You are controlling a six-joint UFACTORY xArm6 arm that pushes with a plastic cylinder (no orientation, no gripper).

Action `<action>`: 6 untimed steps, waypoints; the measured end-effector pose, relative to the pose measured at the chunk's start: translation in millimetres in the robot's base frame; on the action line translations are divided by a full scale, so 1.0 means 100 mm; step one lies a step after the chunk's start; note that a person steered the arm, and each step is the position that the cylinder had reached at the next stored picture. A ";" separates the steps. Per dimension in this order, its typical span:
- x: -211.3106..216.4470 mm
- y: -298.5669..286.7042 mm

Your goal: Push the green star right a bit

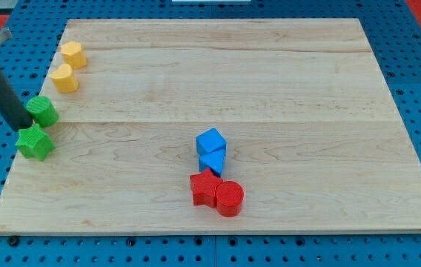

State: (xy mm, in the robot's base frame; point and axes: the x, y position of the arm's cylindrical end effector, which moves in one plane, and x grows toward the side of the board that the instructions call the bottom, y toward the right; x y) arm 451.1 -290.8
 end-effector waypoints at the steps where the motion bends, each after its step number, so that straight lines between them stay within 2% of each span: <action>1: -0.03 0.07; 2: -0.03 0.31; 4: 0.04 -0.14; 6: 0.55 -0.02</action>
